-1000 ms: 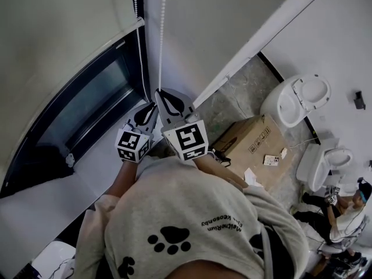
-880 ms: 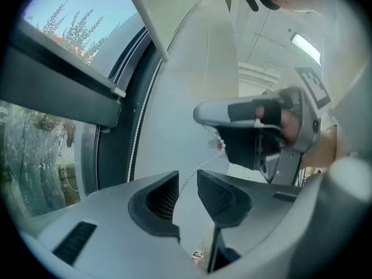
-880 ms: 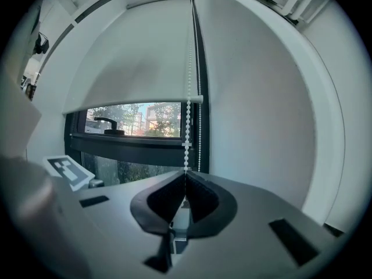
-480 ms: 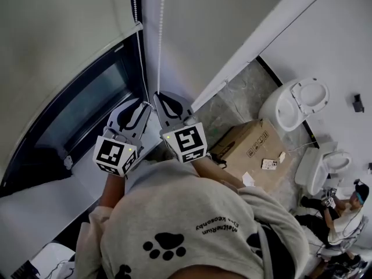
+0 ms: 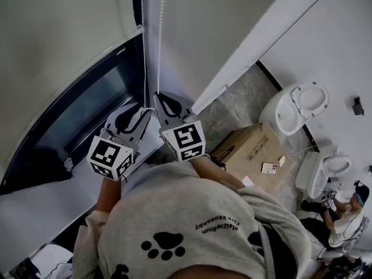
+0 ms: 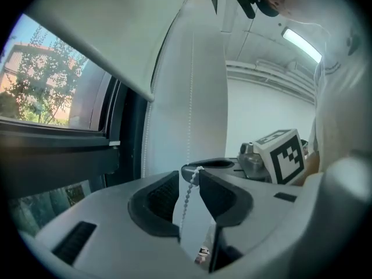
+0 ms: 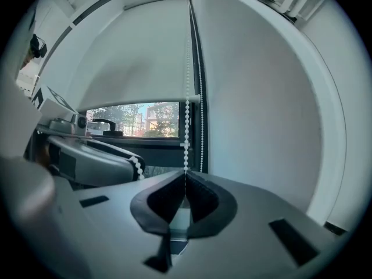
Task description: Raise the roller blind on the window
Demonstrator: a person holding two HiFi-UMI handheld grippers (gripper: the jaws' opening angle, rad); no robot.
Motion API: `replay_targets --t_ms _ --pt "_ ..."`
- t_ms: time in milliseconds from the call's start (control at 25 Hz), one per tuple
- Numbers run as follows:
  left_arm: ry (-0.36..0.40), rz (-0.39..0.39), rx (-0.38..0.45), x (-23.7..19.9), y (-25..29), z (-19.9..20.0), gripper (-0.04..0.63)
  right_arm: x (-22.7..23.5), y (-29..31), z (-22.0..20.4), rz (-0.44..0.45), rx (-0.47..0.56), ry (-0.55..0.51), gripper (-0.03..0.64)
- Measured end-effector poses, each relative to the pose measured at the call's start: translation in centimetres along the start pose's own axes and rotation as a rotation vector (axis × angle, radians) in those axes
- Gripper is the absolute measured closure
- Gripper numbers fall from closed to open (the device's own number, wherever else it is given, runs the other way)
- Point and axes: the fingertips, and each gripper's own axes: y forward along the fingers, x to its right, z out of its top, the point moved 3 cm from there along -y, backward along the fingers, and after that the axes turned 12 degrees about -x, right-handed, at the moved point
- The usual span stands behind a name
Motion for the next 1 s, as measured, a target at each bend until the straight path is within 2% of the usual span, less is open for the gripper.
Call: replay_targets --t_ms 240,520,1000 --pt "-0.015 -0.037 -0.024 0.7 -0.1 -0.8 0.439 0.4 0.3 -0.1 -0.003 -0.017 -0.010 0.606" --pt "-0.009 -0.068 0.017 2.1 -0.7 0.2 0.428 0.6 0.4 -0.6 -0.010 -0.018 -0.027 0.606" --pt "0.115 -0.025 0.143 0.5 0.0 9.8 0.447 -0.9 0.2 -0.3 0.006 -0.004 -0.042 0.606"
